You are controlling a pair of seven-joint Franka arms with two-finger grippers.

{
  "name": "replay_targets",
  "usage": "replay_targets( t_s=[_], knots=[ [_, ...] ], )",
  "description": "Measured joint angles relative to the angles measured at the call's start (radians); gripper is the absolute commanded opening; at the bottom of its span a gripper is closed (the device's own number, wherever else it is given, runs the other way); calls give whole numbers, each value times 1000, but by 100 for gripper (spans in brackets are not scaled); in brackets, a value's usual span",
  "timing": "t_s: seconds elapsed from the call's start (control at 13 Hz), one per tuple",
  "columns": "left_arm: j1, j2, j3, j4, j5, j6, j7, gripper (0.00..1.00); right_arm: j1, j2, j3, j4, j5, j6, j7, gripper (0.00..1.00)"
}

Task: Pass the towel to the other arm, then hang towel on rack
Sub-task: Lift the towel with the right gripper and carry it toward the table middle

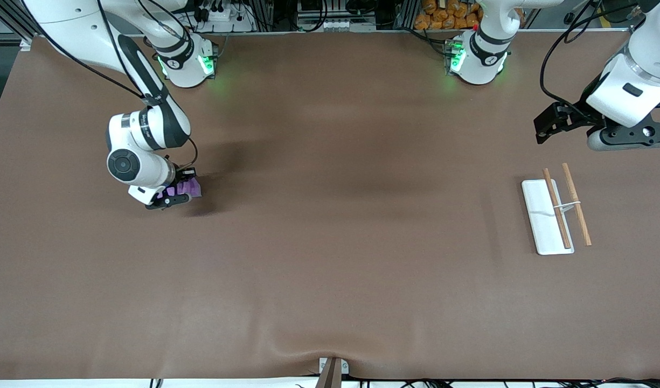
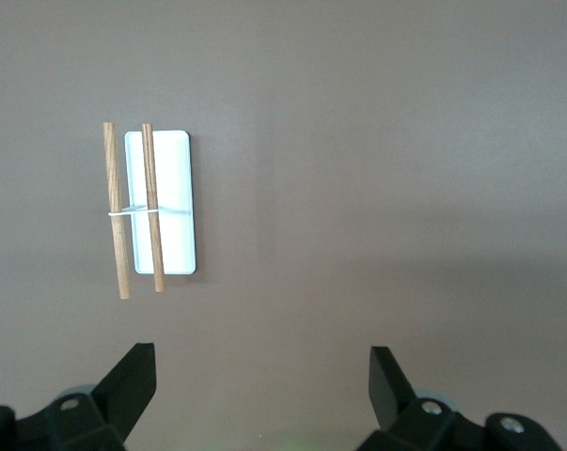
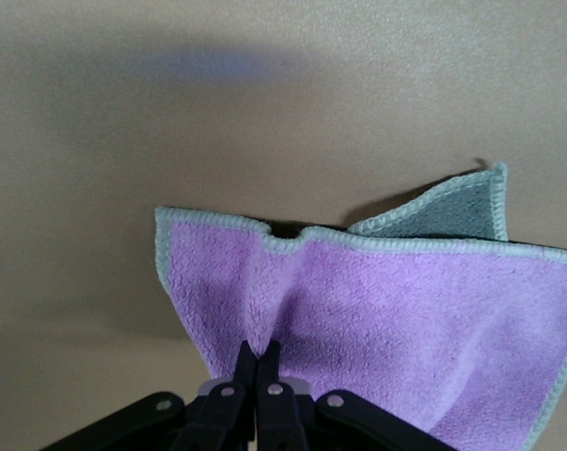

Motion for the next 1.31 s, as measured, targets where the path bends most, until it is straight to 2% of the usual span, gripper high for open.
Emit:
replay_targets(
  t_s=[0.15, 0.54, 0.92, 1.31],
  knots=[
    [-1, 0, 0, 0, 0, 0, 0, 100, -2, -4, 0, 15, 16, -31, 3, 0],
    [-1, 1, 0, 0, 0, 0, 0, 100, -1, -20, -1, 168, 140, -274, 40, 0],
    [-1, 4, -1, 0, 0, 0, 0, 100, 34, -37, 8, 349, 209, -494, 282, 0],
    [-1, 4, -1, 1, 0, 0, 0, 100, 87, -37, 10, 457, 359, -581, 506, 0]
  ],
)
